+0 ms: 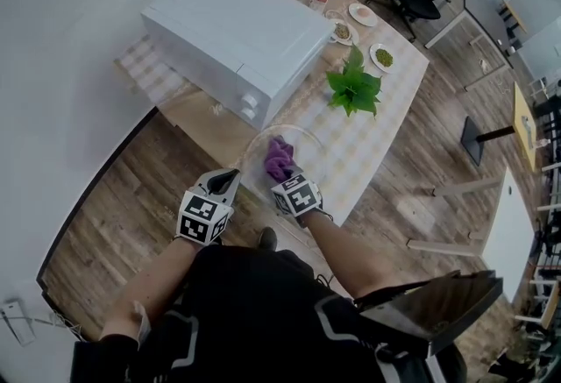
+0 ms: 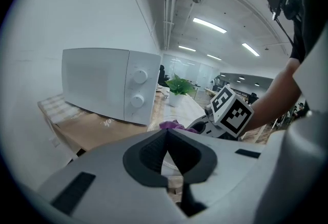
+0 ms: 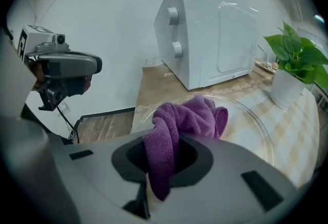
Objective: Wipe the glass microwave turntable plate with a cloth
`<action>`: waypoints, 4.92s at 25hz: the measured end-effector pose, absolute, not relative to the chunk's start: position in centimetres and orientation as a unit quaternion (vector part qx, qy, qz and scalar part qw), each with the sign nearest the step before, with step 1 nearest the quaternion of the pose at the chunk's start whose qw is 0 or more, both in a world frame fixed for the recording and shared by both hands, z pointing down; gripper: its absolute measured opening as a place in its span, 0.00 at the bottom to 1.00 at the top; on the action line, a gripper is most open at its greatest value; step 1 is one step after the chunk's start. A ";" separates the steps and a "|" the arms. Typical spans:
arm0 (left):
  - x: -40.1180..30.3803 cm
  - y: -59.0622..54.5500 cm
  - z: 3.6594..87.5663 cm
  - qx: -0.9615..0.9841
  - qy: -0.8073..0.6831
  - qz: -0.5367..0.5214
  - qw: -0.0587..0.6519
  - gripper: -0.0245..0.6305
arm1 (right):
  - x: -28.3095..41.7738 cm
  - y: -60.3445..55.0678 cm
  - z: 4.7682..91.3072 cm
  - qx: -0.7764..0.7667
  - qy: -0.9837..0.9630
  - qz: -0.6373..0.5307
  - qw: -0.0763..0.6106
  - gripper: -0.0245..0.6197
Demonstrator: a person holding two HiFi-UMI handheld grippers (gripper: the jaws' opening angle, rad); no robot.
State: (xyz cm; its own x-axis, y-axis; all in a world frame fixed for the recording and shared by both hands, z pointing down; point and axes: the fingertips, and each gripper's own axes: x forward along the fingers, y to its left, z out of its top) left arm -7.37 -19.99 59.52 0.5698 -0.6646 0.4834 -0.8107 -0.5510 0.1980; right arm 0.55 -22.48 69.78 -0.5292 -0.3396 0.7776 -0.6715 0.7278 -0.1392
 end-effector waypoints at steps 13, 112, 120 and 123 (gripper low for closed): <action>-8.7 -20.4 58.5 0.845 -0.455 0.155 0.235 0.05 | -3.7 -19.7 68.9 0.255 -0.860 0.275 0.347 0.12; -4.6 -18.5 57.2 0.841 -0.464 0.172 0.220 0.05 | -1.9 -14.2 68.3 0.178 -0.880 0.255 0.357 0.13; -4.8 -18.7 57.0 0.833 -0.477 0.168 0.224 0.05 | -3.7 -13.3 66.0 0.151 -0.899 0.251 0.326 0.12; -4.0 -18.6 56.9 0.837 -0.468 0.162 0.232 0.05 | -3.3 -13.7 64.6 0.152 -0.907 0.245 0.306 0.13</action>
State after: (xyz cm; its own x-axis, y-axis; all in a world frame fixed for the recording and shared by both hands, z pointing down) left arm -4.00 -18.64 56.89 0.5102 -0.7079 0.4884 -0.8583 -0.4553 0.2367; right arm -3.28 -13.73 64.58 -0.7666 -0.1251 0.6298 -0.4250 0.8341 -0.3517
